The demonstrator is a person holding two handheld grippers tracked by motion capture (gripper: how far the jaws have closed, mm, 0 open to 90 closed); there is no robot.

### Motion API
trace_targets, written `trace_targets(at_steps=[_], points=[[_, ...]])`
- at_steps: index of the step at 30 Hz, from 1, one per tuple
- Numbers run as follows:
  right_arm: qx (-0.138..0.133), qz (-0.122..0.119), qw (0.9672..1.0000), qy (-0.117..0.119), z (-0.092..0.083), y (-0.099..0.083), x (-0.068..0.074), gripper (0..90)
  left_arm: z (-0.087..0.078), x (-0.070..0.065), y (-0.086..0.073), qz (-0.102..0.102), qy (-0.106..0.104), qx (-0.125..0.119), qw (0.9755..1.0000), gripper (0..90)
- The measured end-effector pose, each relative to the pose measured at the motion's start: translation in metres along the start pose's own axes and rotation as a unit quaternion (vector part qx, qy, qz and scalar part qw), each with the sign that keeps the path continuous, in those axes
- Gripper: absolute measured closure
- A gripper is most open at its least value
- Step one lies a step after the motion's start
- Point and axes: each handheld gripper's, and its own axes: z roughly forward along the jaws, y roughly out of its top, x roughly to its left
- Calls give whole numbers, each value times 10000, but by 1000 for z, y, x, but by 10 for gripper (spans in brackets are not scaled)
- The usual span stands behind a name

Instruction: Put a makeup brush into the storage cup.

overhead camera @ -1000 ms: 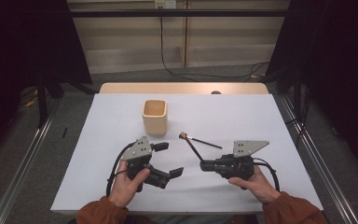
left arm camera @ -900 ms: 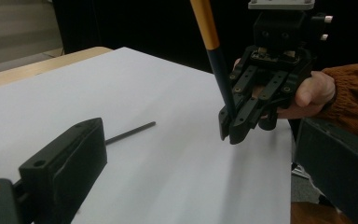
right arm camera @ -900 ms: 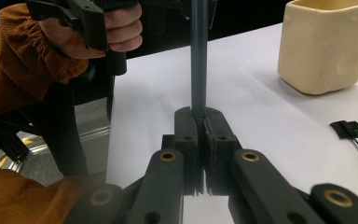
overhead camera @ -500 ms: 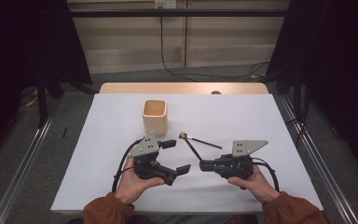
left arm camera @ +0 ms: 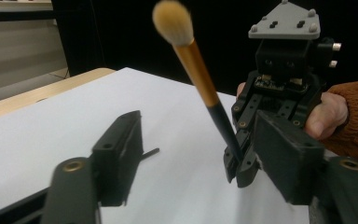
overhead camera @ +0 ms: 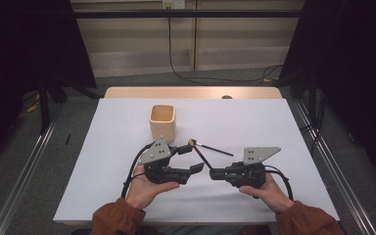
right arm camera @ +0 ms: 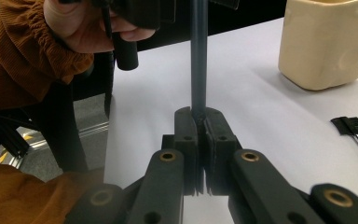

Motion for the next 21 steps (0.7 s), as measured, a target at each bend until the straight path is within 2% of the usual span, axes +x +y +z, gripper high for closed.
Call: trace_targets(at_steps=[6, 14, 21], points=[[47, 9, 10000, 6, 2, -2, 0, 852, 4, 0, 2, -100, -117, -39, 9999, 487], [117, 17, 9999, -9, 4, -5, 0, 852, 2, 4, 3, -290, -43, -135, 9995, 653], [115, 26, 9999, -5, 5, -5, 0, 852, 2, 3, 4, -370, -135, -124, 9991, 731]])
